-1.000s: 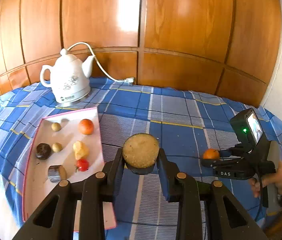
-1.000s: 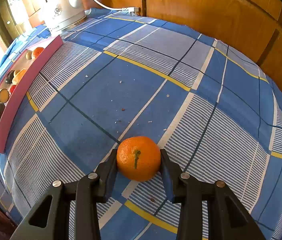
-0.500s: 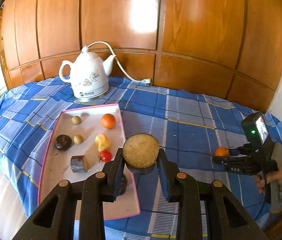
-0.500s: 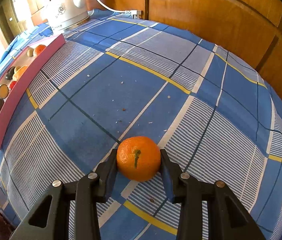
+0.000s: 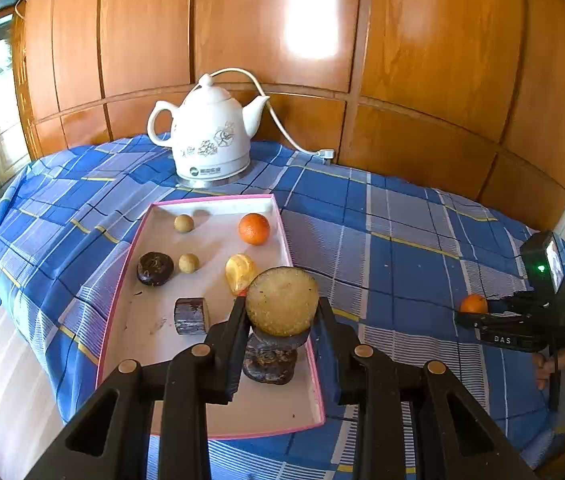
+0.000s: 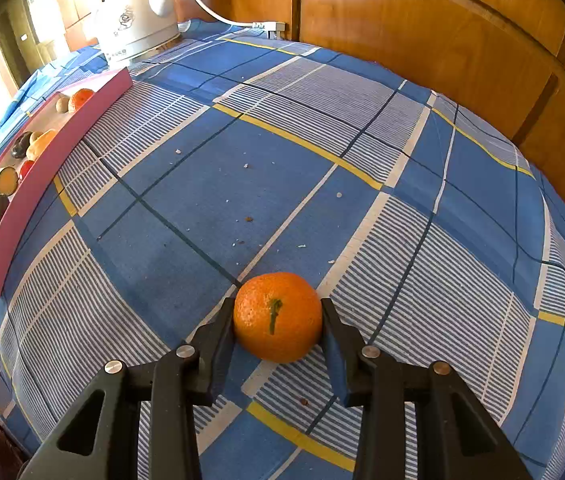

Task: Organize fruits
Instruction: 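Carry the eggplant slice over the tray with the left tool, then lower the eggplant slice into the tray and open the left tool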

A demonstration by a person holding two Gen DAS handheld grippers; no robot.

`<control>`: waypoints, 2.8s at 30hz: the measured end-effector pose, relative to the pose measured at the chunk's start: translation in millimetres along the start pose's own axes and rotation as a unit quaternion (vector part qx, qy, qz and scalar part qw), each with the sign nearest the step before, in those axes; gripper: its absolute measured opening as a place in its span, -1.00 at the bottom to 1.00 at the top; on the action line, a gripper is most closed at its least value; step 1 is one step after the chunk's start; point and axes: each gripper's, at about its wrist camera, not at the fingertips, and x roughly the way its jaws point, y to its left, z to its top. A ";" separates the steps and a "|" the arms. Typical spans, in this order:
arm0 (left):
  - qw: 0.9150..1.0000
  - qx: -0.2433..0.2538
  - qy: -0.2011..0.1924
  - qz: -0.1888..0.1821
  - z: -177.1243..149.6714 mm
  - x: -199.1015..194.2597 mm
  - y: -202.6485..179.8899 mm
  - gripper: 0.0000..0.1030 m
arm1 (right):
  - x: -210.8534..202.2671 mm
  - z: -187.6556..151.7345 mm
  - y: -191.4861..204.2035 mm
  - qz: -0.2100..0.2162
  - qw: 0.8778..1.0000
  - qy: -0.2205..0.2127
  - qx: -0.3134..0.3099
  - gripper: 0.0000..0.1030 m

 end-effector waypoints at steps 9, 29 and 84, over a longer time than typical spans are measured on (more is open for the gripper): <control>1.000 -0.015 0.009 0.011 1.1 12.8 12.7 -0.37 | 0.6 0.4 -0.6 0.001 1.000 -0.001 -0.002 -0.22; 0.996 -0.051 0.038 0.057 -16.2 40.6 59.6 -0.37 | 0.7 0.0 -0.7 0.002 1.000 -0.005 -0.002 -0.22; 0.993 -0.056 -0.051 0.089 -8.1 -32.2 81.3 0.71 | -1.2 3.2 12.9 -0.056 0.998 0.014 0.016 -0.23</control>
